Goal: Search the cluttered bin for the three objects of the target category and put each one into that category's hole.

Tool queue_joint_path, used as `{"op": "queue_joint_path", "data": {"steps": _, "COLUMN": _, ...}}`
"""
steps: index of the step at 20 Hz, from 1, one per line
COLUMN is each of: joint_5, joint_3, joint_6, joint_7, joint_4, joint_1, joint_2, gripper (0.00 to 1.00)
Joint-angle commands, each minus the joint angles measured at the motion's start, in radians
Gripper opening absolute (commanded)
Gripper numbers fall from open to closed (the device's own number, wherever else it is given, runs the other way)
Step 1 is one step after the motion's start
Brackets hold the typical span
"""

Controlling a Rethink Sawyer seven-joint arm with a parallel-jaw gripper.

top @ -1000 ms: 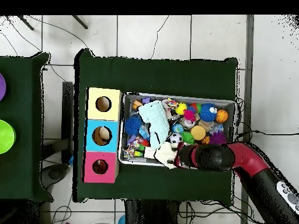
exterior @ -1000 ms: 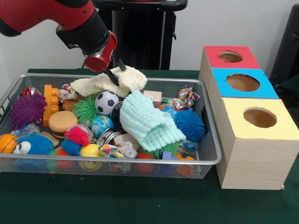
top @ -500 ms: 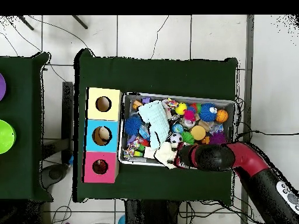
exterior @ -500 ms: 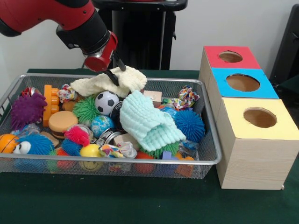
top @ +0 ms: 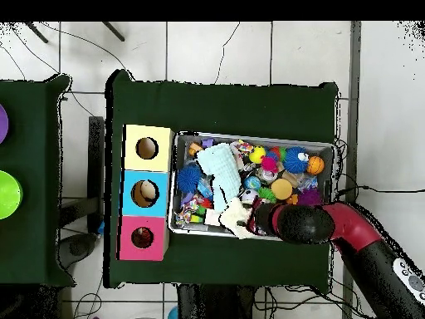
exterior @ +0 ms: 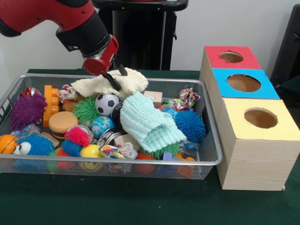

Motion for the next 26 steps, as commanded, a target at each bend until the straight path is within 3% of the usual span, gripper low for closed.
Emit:
{"op": "queue_joint_path", "data": {"steps": 1, "joint_5": -0.032, "joint_3": -0.029, "joint_6": -0.106, "joint_7": 0.085, "joint_4": -0.056, "joint_1": 0.082, "joint_2": -0.021, "gripper": 1.0}}
{"op": "queue_joint_path", "data": {"steps": 9, "joint_5": -0.038, "joint_3": -0.142, "joint_6": 0.013, "joint_7": 0.136, "joint_4": -0.185, "joint_1": 0.303, "joint_2": -0.11, "gripper": 1.0}}
{"op": "queue_joint_path", "data": {"steps": 12, "joint_5": -0.044, "joint_3": -0.187, "joint_6": 0.015, "joint_7": 0.148, "joint_4": -0.23, "joint_1": 0.365, "joint_2": -0.115, "gripper": 1.0}}
{"op": "queue_joint_path", "data": {"steps": 15, "joint_5": -0.042, "joint_3": -0.216, "joint_6": 0.002, "joint_7": 0.139, "joint_4": -0.238, "joint_1": 0.385, "joint_2": -0.137, "gripper": 1.0}}
{"op": "queue_joint_path", "data": {"steps": 21, "joint_5": 0.003, "joint_3": -0.213, "joint_6": 0.001, "joint_7": 0.053, "joint_4": -0.252, "joint_1": 0.345, "joint_2": -0.131, "gripper": 1.0}}
{"op": "queue_joint_path", "data": {"steps": 26, "joint_5": -0.068, "joint_3": -0.231, "joint_6": -0.127, "joint_7": 0.085, "joint_4": -0.215, "joint_1": 0.334, "joint_2": -0.122, "gripper": 1.0}}
